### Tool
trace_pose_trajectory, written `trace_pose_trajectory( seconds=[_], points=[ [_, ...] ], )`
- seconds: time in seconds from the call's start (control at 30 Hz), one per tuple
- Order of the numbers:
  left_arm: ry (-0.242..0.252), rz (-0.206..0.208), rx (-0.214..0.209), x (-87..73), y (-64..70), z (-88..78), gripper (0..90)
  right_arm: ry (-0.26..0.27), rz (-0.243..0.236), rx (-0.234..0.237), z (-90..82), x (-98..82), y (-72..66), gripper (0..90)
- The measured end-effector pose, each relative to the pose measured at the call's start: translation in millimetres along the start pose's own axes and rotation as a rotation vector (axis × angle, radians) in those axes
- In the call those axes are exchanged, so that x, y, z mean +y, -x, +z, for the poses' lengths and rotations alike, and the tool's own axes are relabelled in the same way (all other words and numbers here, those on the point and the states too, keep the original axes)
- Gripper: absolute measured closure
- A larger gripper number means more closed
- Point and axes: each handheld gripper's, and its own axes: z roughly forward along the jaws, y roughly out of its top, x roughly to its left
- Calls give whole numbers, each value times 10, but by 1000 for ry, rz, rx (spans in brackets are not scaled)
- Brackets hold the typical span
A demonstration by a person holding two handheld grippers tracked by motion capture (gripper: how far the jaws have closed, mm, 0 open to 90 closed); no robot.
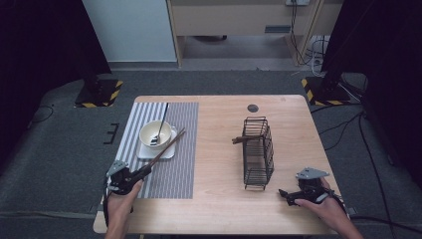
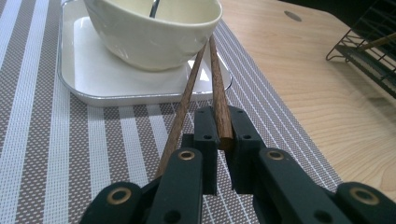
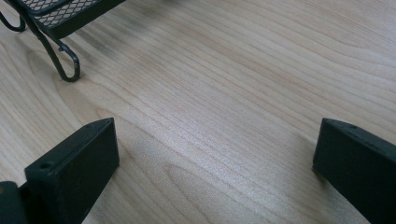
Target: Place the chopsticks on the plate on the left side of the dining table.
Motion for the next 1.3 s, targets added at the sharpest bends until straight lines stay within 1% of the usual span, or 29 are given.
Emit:
trace_pose_trajectory(
  seconds=[0.07,0.13,0.17,0.2,0.27,0.33,0.43,0.9,1.17,1.3],
  points=[
    [-24,-3,-3,-15,-14,22,832,0,0,0,0,0,0,2],
    [-32,-3,-3,-21,-18,30,832,0,0,0,0,0,0,2],
    [-50,-3,-6,-31,-17,45,832,1,0,0,0,-1,0,2],
    [-50,-3,-6,-31,-17,45,832,1,0,0,0,-1,0,2],
    [-76,4,-7,-42,-3,66,832,1,-2,1,0,-1,1,2],
    [-83,6,-8,-47,2,76,832,1,-2,1,0,-1,1,2],
    [-110,10,-7,-60,12,96,832,1,-2,0,-1,-2,1,2],
    [-125,-8,2,-76,0,107,832,-1,-1,1,-4,-3,1,2],
    [-174,-13,-1,-109,-7,151,832,0,-3,0,-5,-4,1,2],
    [-191,-10,0,-122,-14,168,831,0,-4,0,-5,-4,2,2]
  ],
)
